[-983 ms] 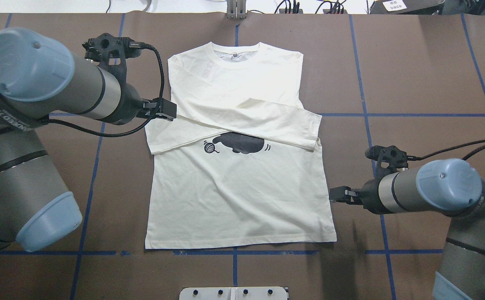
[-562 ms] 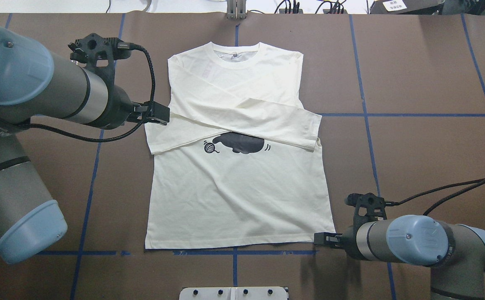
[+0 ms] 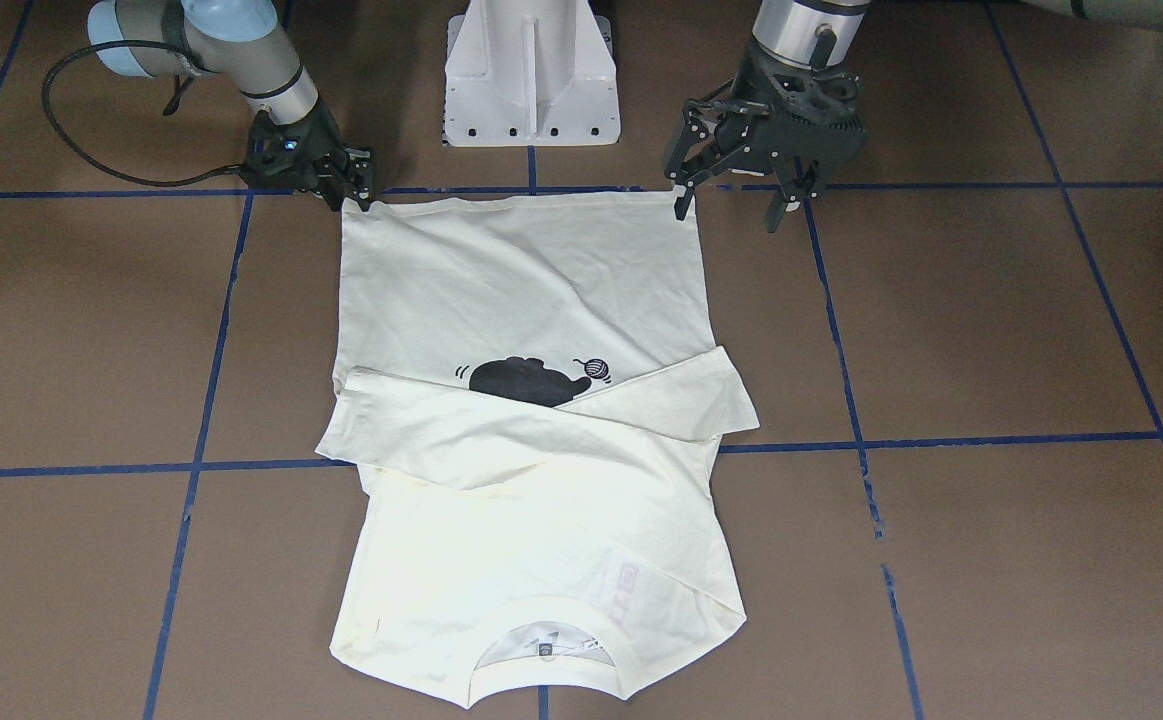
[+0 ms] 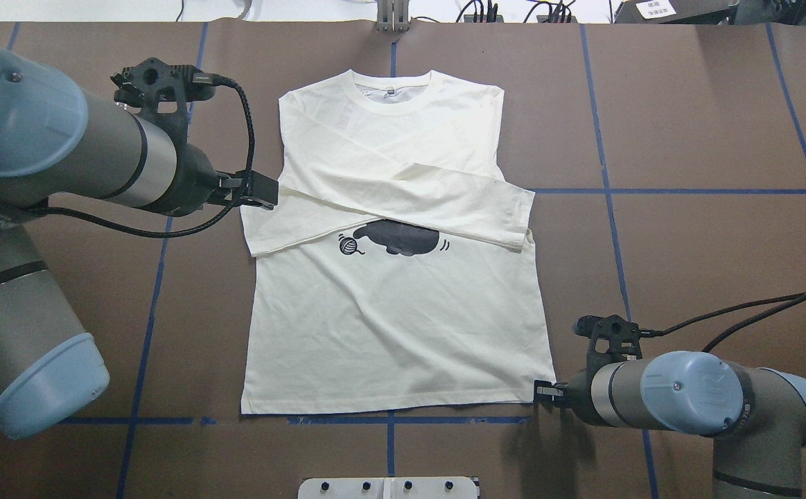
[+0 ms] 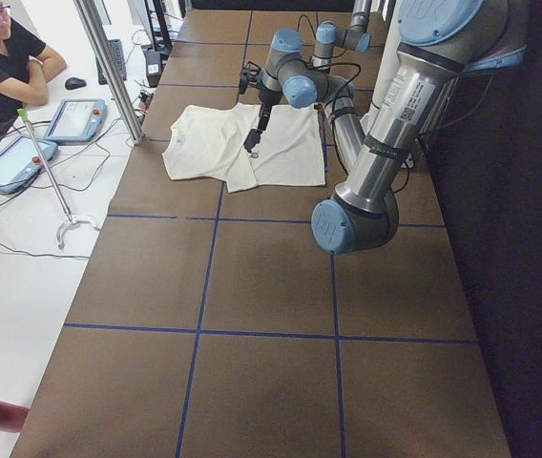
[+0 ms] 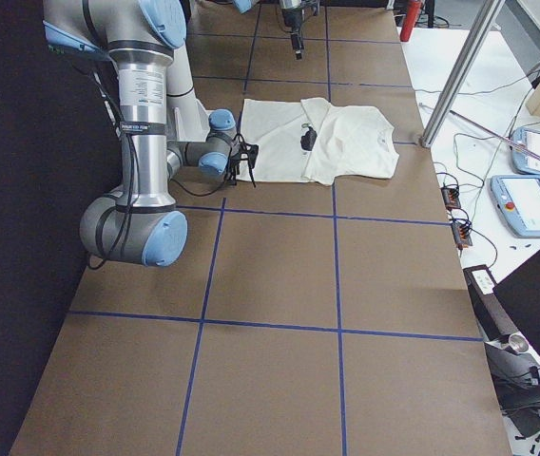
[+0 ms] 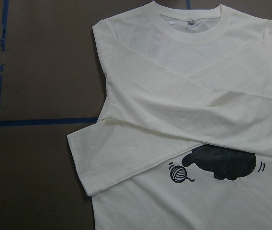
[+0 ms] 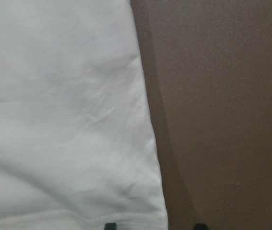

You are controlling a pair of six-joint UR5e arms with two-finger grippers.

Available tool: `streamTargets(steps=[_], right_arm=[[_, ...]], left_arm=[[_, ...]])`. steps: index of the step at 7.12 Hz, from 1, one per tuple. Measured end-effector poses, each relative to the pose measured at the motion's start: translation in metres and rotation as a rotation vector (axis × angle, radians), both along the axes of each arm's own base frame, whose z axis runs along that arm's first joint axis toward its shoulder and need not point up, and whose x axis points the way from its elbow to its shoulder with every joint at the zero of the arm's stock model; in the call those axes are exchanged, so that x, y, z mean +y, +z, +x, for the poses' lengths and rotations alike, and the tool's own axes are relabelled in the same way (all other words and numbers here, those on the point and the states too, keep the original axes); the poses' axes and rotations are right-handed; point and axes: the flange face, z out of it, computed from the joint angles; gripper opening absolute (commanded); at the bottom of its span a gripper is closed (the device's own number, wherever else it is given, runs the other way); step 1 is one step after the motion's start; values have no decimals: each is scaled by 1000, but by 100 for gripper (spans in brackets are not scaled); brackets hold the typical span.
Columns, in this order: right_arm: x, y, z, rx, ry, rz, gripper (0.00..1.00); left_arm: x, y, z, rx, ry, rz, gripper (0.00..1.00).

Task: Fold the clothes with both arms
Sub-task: 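Move both grippers to the shirt hem corners nearest the robot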

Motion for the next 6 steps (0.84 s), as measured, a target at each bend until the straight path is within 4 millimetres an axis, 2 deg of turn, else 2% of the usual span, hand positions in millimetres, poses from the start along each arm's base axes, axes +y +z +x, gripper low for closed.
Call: streamTargets(steps=[1,5,6], right_arm=[[-4,0,1,1,9,0,36],[-8,-1,0,-3,14,-2,2],[-9,-3,1,-5,13,-2,0]], left_arm=[[0,0,0,0,0,0,100],[0,6,0,-9,-1,-5,100],[0,7,0,-10,-1,-6,100]])
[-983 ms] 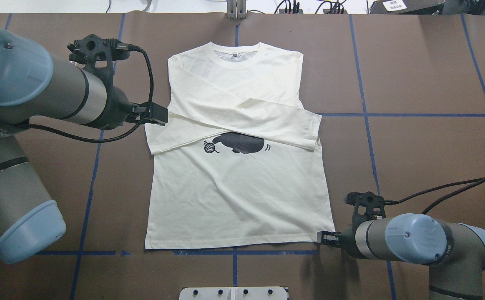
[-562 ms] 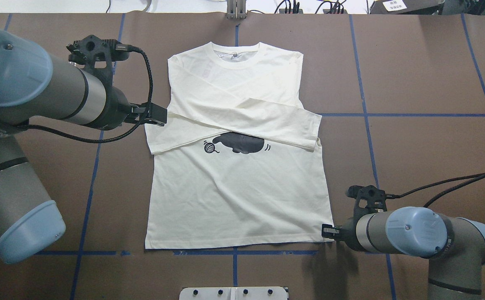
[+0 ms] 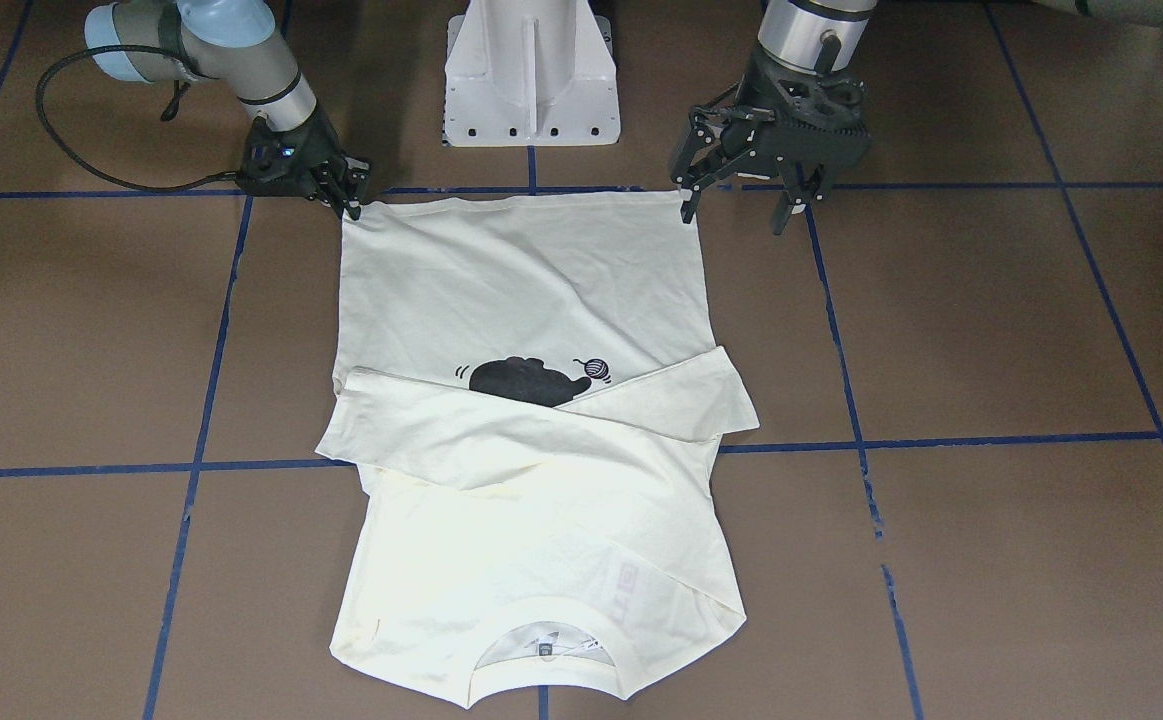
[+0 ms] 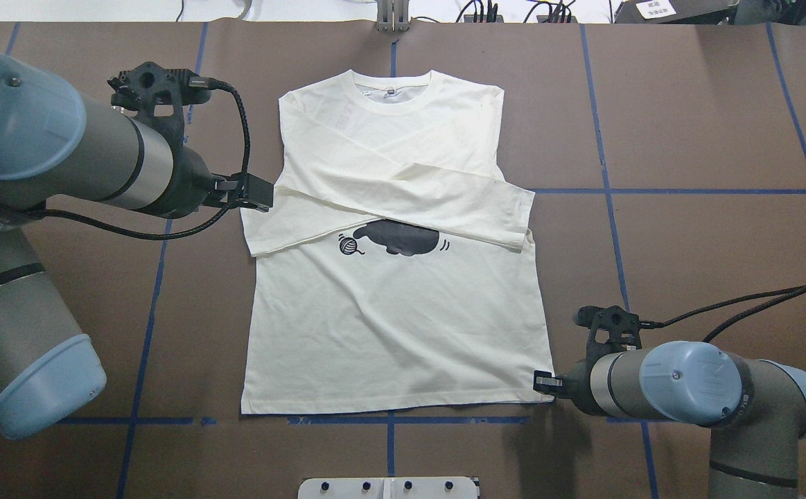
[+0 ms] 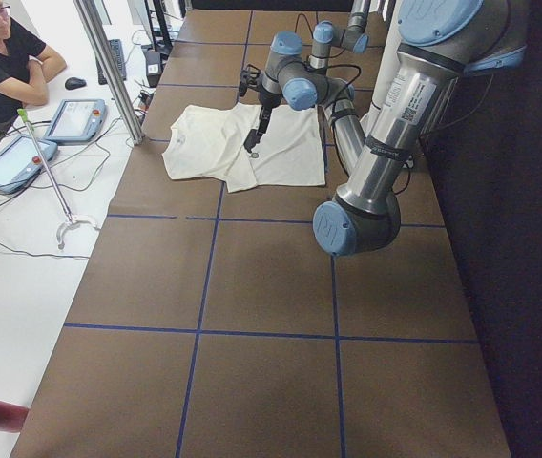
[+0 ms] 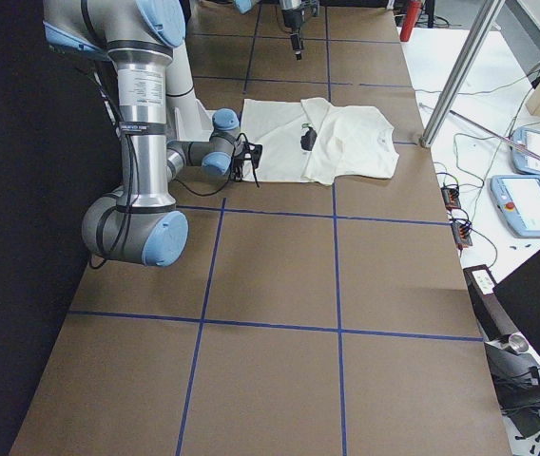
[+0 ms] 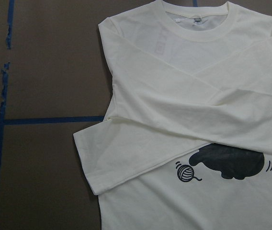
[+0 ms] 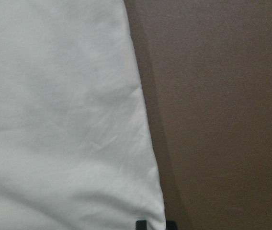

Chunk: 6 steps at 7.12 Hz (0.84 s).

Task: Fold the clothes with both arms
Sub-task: 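Move both grippers to the shirt hem corners nearest the robot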

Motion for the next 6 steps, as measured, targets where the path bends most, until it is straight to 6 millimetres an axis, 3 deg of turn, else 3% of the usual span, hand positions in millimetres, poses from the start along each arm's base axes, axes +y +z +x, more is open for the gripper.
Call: streamTargets(steps=[4,5,6], right_arm=[[-3,-20,10,-43,13,4,0],[-5,-31,18,-68,14,5,0],[-7,-41,25,-94,12,3,0]], left_arm=[[5,15,8,8,-17,-88,100],[20,32,20,33,-34,-175,96],[49,52,44,64,-45,-273,95]])
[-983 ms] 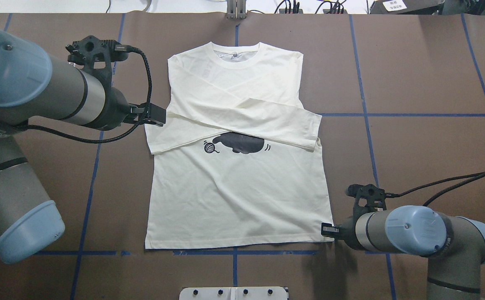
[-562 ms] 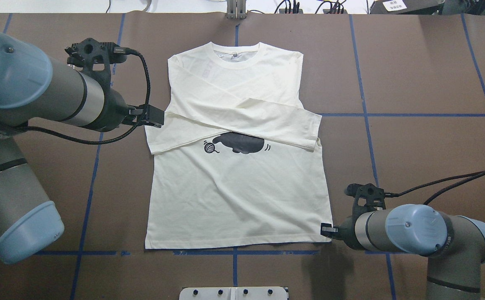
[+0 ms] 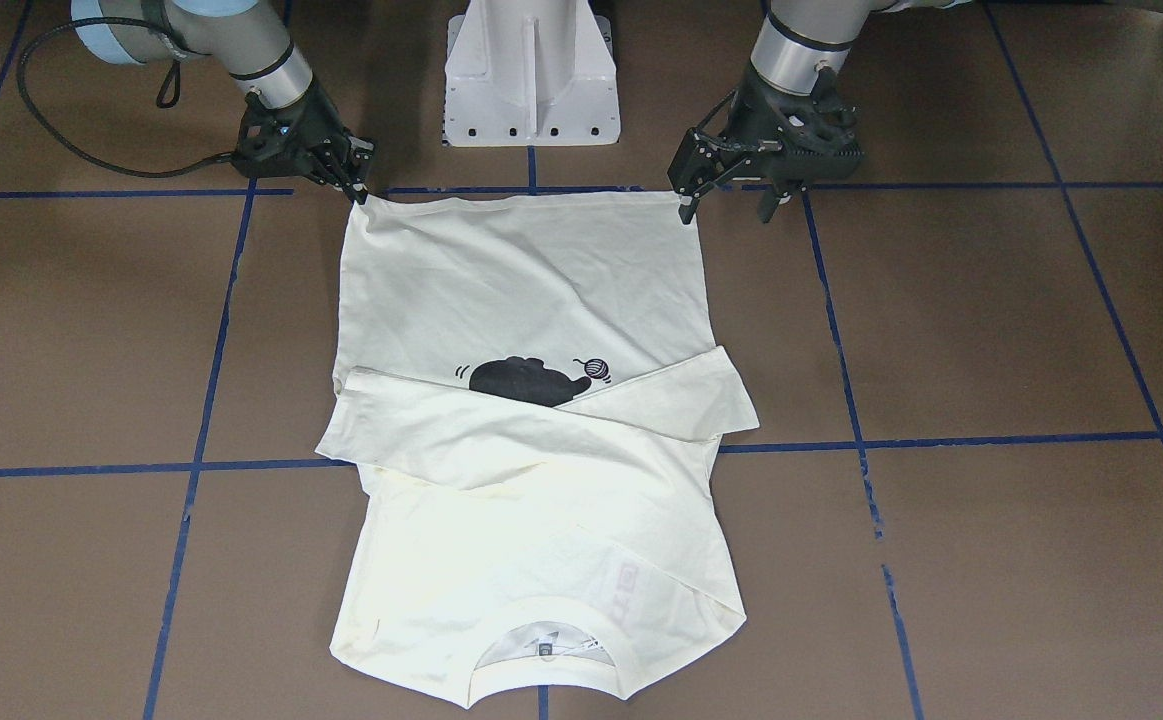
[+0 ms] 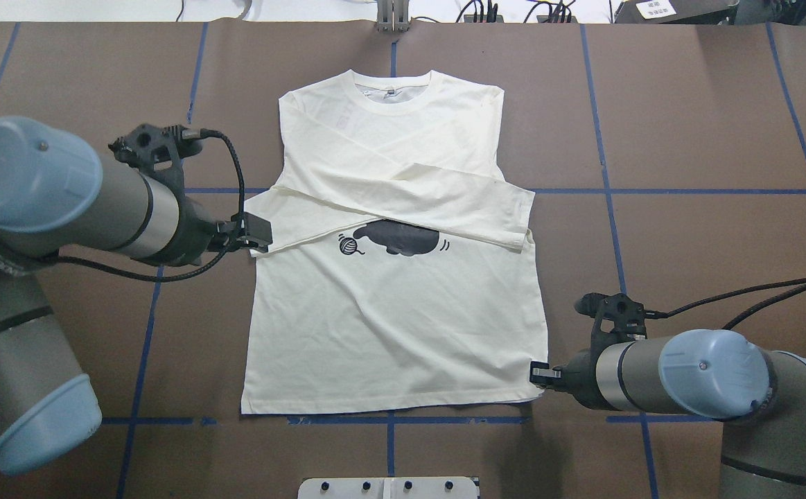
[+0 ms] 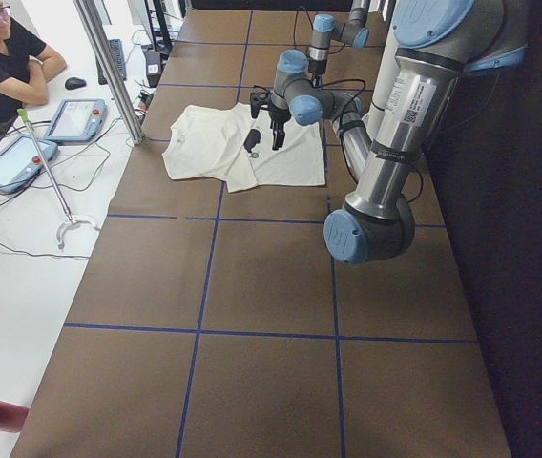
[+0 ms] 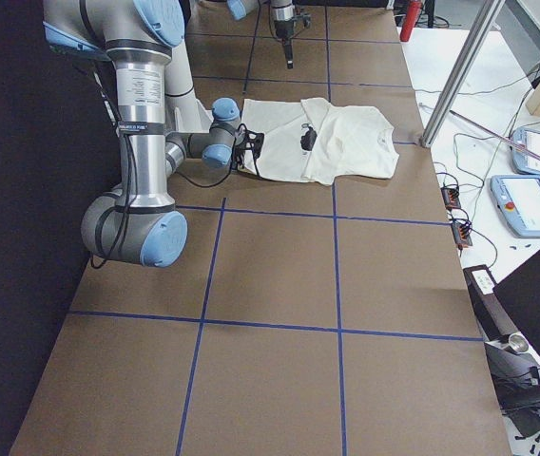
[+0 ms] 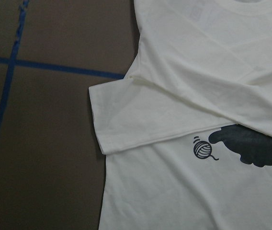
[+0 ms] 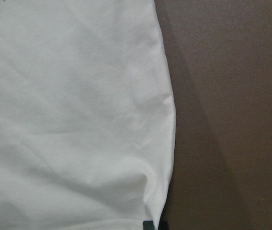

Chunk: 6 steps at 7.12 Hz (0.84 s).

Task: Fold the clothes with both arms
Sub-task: 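Move both grippers to the shirt hem corners nearest the robot, then grasp the hem corners with both grippers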

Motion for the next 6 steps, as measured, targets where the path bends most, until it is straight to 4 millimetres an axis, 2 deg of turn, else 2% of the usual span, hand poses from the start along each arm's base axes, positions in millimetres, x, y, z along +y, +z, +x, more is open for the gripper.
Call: streamTargets(steps=[2,3,4,6], right_arm=[[-3,-15,14,-37,3,0,0],[-4,-20,16,-47,5,2,0],[-5,-23,17,-52,7,4,0],[-8,-24,18,-55,14,6,0]], left_arm=[[76,26,57,8,-33,-145,91],[104,35,77,-11,-37,-186,89],[117,48,92,-50,-43,-206,85],[123,80,118,-134,-64,-233,77]])
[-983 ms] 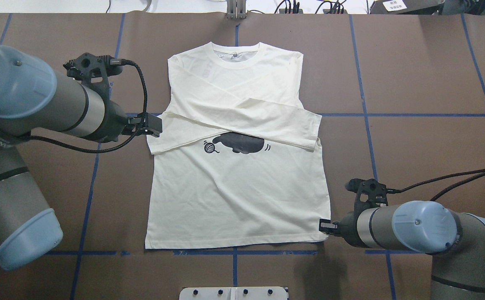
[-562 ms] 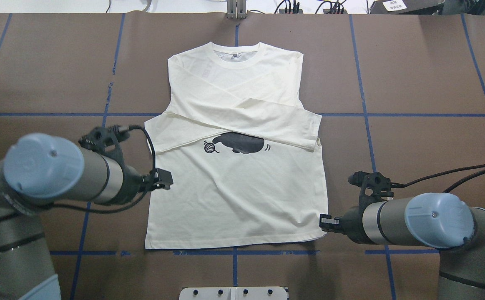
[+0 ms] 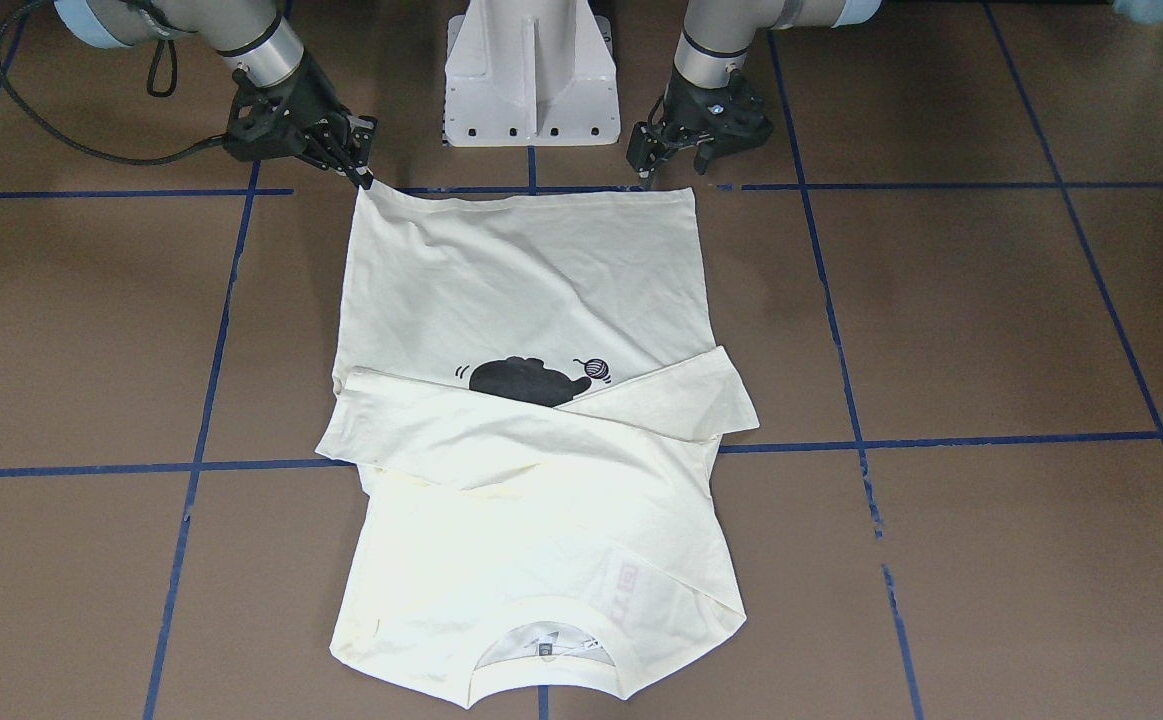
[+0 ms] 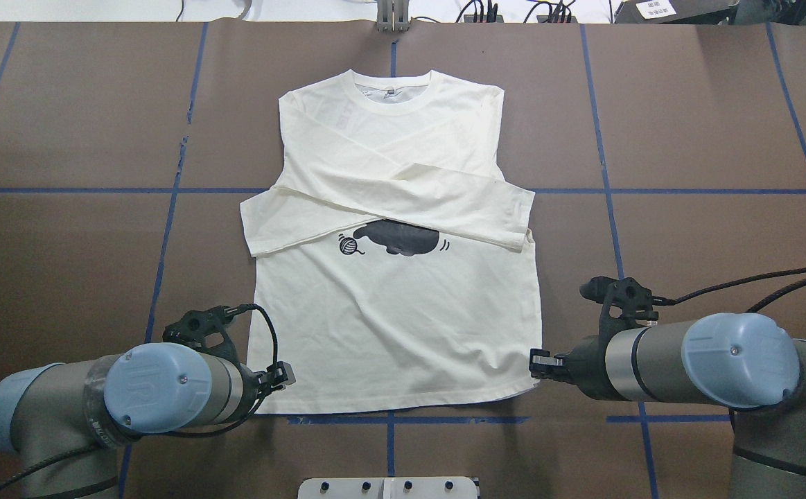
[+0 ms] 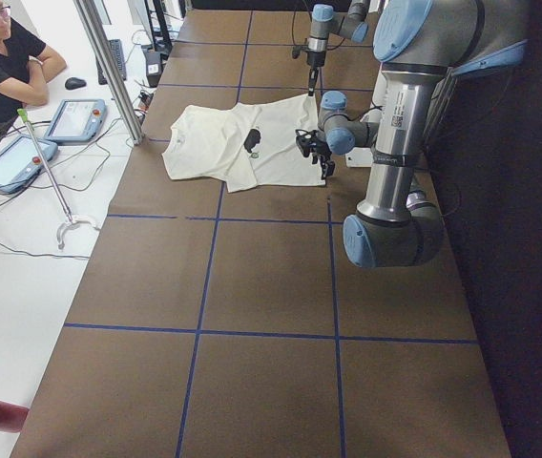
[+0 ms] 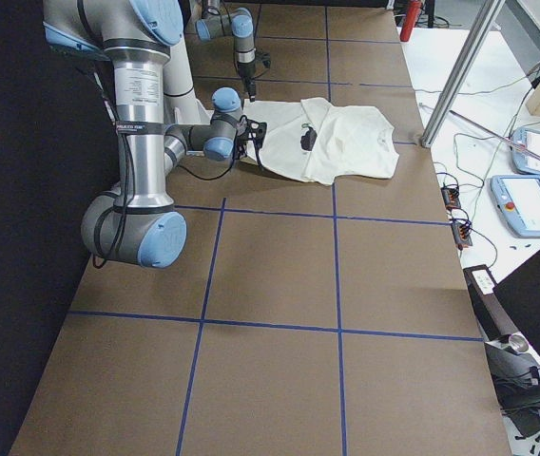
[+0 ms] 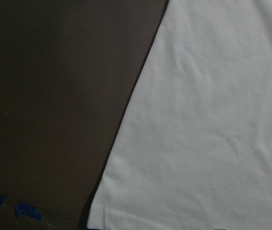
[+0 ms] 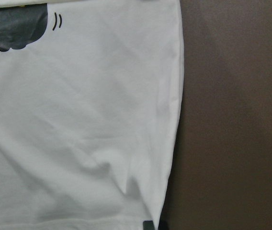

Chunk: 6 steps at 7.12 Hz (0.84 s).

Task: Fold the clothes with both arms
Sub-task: 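Grasp the hem corners with both grippers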

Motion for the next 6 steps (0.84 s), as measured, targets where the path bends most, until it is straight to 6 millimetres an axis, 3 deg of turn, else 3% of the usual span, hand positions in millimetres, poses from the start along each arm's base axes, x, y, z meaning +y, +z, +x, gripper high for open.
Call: streamTargets(steps=[3,6], right_arm=[[-4,0,2,0,7,-1,0],[-7,0,5,-2,8,-7,0]], left_arm=[[1,12,7,-28,-4,-11,59],[2,14,8,-30,-2,-10,52]])
